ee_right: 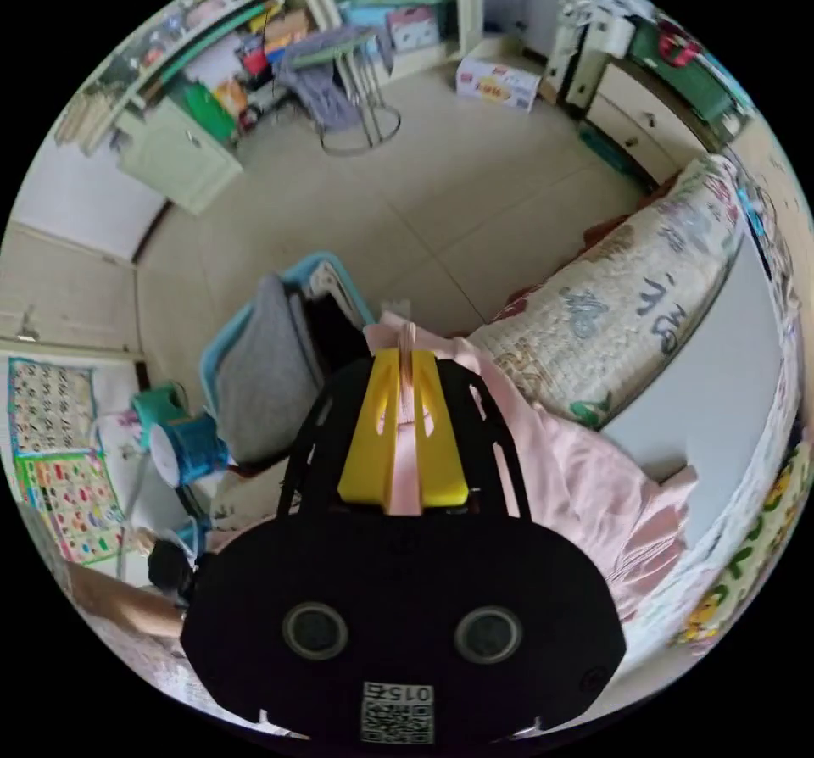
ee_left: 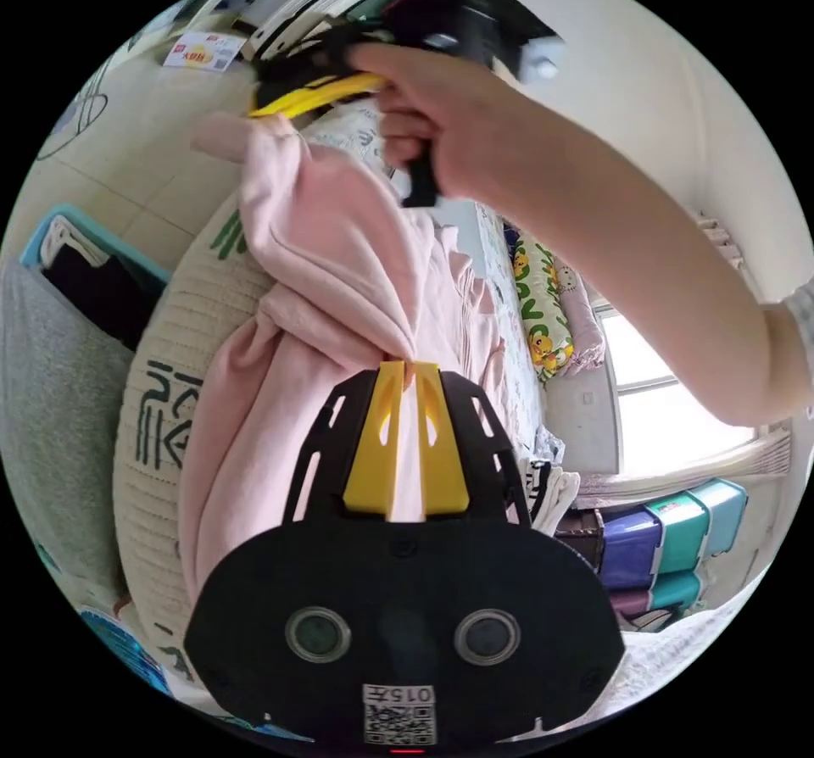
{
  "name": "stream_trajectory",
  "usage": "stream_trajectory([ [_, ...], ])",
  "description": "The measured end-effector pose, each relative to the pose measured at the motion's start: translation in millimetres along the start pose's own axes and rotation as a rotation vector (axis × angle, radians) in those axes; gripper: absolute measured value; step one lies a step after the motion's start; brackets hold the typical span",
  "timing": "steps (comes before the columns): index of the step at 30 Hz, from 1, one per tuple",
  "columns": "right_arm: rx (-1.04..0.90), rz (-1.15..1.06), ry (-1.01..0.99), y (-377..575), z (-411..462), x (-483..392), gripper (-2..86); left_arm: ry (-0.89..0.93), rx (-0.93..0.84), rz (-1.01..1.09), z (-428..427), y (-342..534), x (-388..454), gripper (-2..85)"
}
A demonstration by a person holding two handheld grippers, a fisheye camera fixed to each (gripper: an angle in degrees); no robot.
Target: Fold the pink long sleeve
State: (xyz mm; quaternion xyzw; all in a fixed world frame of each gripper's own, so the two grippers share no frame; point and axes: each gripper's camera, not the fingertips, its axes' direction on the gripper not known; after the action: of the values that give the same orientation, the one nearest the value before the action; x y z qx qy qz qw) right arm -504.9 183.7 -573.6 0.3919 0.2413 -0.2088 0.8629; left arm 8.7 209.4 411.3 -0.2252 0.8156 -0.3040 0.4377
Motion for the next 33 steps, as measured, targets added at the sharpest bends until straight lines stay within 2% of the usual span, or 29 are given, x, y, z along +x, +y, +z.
stream_trajectory([
  [2,0.187,0.081,-0.083,65.1,-77.5,33.3,2.6,-0.027,0.039,0.013,-31.6,12.7,6.4,4.3],
  [4,0.258,0.150,-0.078,122.5,-124.0,55.0,2.5,-0.031,0.077,-0.031,-55.7,28.4,3.0,4.9],
  [7,0.260,0.308,-0.012,226.7,-173.6,82.6,2.4,-0.066,0.110,-0.148,-82.3,51.0,-7.4,5.9],
  [9,0.236,0.409,0.031,291.7,-188.8,92.7,2.3,-0.048,0.128,-0.197,-88.0,58.8,-12.6,6.4],
  [12,0.101,0.561,0.137,392.9,-186.1,101.9,2.2,-0.009,0.122,-0.249,-79.1,61.1,-18.1,6.7],
  [17,-0.148,0.777,0.051,532.7,-120.0,122.3,2.0,0.017,0.144,-0.270,-58.3,44.7,-22.2,7.0],
  [19,-0.196,0.794,0.008,559.1,-91.2,130.1,1.9,0.008,0.154,-0.282,-53.7,37.7,-23.5,7.2],
  [23,-0.249,0.789,-0.203,584.2,-49.2,147.6,0.9,-0.035,0.151,-0.299,-46.4,25.2,-17.9,7.9],
  [25,-0.286,0.772,-0.240,593.1,-40.8,157.1,-0.2,-0.057,0.154,-0.307,-46.8,23.6,-15.5,8.0],
  [28,-0.327,0.720,-0.193,596.0,-37.7,189.1,-0.4,-0.093,0.169,-0.333,-48.7,22.2,-18.4,8.2],
  [33,-0.082,0.464,-0.104,496.2,-62.3,241.8,5.0,-0.084,0.172,-0.394,-41.0,10.7,-34.9,8.5],
])
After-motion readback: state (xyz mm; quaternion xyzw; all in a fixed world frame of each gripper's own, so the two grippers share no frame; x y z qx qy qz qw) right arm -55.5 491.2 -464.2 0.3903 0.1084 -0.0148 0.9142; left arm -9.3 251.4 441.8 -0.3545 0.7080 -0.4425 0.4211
